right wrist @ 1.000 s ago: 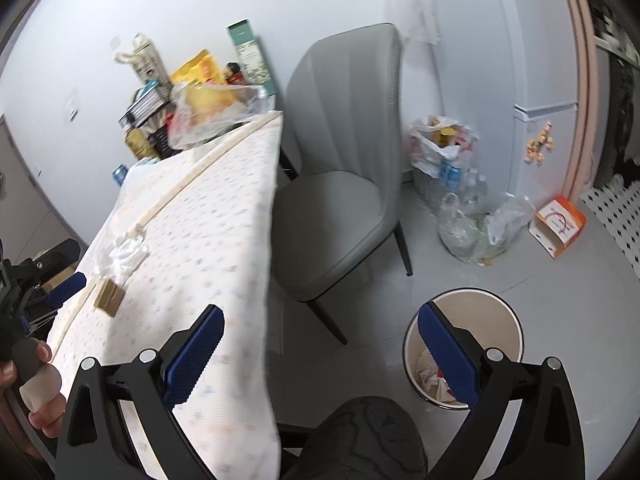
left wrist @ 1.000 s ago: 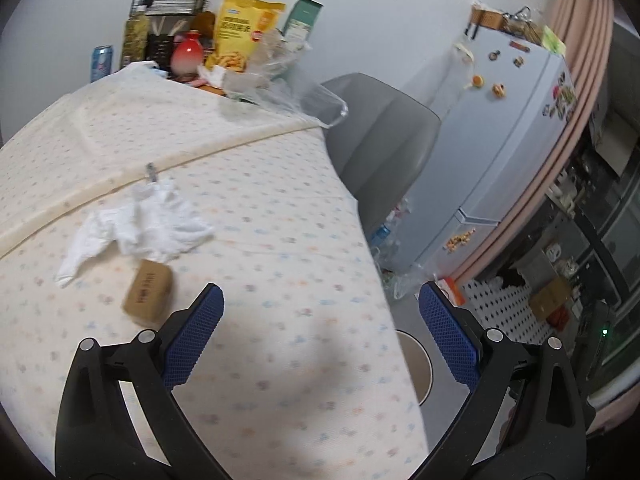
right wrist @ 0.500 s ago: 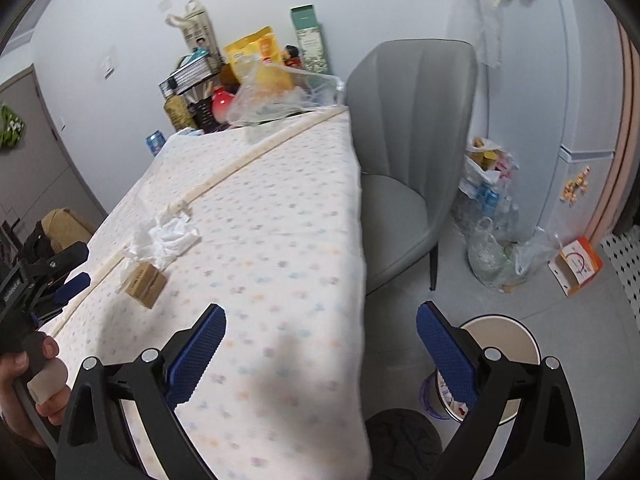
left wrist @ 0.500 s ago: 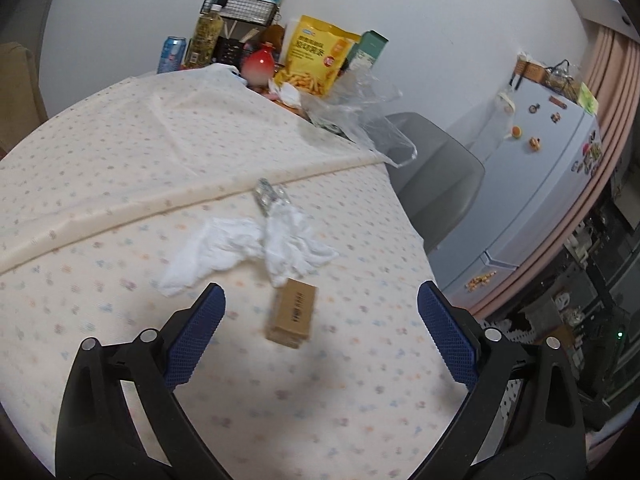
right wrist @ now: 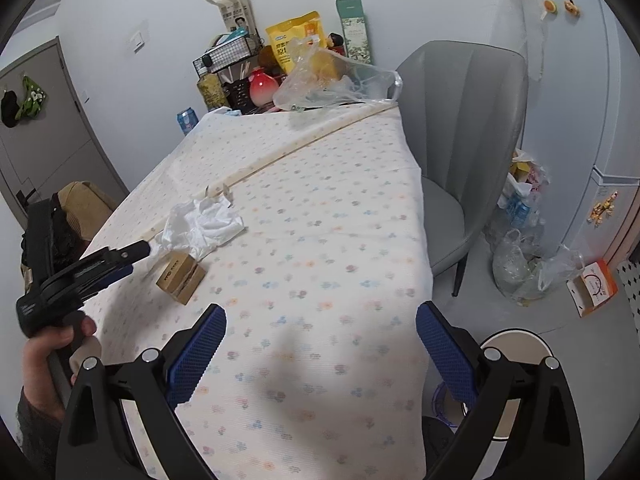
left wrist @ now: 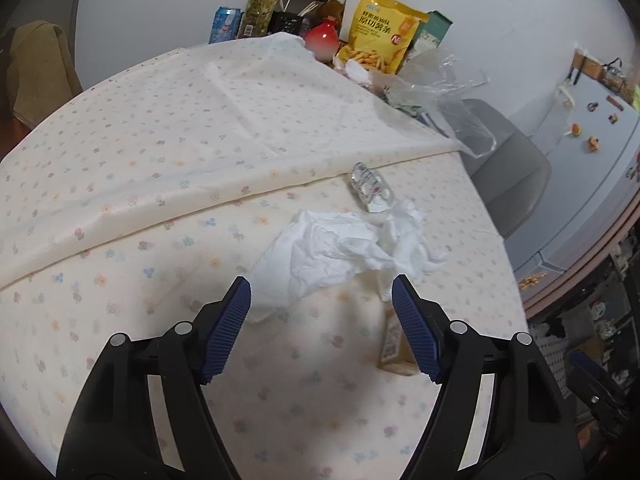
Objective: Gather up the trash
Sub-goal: 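Return both grippers to the table toward the white tissues and brown box, then grasp a white tissue with the left gripper while the right grasps the small brown box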
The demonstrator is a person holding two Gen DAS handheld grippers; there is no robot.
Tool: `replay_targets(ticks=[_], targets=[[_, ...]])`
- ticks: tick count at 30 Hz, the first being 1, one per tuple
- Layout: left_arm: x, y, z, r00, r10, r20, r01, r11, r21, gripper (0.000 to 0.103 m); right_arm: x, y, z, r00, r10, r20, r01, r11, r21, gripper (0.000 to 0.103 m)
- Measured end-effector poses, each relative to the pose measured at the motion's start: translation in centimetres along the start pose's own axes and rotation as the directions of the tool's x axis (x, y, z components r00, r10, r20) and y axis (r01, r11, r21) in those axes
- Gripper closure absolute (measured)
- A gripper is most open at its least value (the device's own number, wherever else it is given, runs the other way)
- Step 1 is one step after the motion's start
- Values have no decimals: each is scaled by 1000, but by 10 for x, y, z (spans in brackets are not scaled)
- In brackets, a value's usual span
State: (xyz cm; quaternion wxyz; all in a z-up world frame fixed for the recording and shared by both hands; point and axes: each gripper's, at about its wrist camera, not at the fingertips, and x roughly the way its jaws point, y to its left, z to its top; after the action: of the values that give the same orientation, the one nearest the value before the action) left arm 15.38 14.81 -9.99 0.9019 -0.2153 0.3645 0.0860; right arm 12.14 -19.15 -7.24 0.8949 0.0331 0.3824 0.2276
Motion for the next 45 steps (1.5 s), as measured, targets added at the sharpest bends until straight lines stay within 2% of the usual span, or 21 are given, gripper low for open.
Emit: replay_targets(ticks=[4,7,8,9,11,30,37,41,43,44,45], targets=[[15,2,2,998,59,-27,-59,998,1,36,1,-3,2,1000,11,-5,-11,1000,0,9],[20,1,1,994,106,-26,-106,994,10,55,7,-2,7,1000,3,-24,-3,1000,3,9],[21,0,0,990,137,-25,-137,990,19,67,8,0,8,1000,3,-26,-3,1000,0,9],[21,1,0,990,137,-30,-136,991,17,87,8,3,10,1000,5,-24,-5,1000,-8,9],[20,8,0,990,135,-39,-135,991,0,99,8,10,12,1000,11,-20,-12,1000,-24,9],[-55,66,-8,994,79,70,-70,990,-121,99,47,131,21,989,109,-104,-128,973,-191,11],[-65,90,-9,992,89,90,-73,984,-165,99,72,168,19,985,80,-151,-110,972,-206,15],[-68,97,-13,992,91,92,-74,982,-175,99,92,173,15,978,67,-198,-101,981,-165,18],[-69,100,-14,992,88,90,-70,981,-183,99,99,173,14,976,51,-210,-84,985,-152,23],[-69,99,-14,992,86,89,-69,981,-183,99,102,172,14,975,41,-217,-75,986,-152,34],[-68,98,-14,992,85,88,-68,981,-182,99,104,171,12,974,32,-226,-68,986,-154,51]])
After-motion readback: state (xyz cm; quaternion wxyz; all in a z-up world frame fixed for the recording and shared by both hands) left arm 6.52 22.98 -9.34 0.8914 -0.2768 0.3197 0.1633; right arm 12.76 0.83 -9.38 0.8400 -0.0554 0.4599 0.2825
